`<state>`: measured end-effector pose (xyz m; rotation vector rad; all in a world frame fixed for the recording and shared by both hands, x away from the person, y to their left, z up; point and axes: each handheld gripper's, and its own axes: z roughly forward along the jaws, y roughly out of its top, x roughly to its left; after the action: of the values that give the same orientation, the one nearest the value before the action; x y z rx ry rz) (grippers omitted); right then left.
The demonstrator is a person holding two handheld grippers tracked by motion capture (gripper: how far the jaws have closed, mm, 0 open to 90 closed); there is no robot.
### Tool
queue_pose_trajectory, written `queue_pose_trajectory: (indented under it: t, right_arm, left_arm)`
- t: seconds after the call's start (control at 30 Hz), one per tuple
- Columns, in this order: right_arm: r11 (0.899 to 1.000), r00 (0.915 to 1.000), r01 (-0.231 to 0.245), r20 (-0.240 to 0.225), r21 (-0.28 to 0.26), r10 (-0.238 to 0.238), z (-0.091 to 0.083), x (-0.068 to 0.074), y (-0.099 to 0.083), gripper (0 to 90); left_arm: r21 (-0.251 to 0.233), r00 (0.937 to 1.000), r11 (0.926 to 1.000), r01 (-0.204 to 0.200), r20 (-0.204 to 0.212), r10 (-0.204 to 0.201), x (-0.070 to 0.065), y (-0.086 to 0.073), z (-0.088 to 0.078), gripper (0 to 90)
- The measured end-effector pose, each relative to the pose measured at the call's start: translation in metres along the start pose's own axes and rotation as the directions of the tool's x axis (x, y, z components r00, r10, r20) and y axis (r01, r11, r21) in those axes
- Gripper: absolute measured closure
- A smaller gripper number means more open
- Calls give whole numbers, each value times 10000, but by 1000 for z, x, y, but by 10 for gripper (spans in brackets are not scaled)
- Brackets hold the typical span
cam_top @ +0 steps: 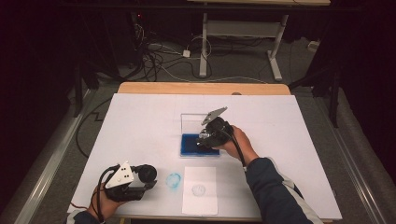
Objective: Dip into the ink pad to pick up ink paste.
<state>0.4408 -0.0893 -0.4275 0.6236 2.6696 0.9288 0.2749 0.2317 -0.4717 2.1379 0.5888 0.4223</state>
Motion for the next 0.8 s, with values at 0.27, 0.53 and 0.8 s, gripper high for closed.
queue_pose_trajectory:
  t: [0.27,0.53,0.8]
  right_arm:
    - [10000,10000,4,-1,27,-4,0,0,0,572]
    - [10000,10000,-48,-56,7,48,0,-1,0,571]
    - [9999,10000,63,43,102,-64,-2,1,1,571]
  left_arm:
    - [7,10000,10000,-12,-9,12,0,0,0,366]
    - [15,10000,10000,7,-40,-7,0,0,0,365]
    - [-20,10000,10000,19,-60,-19,1,0,-1,365]
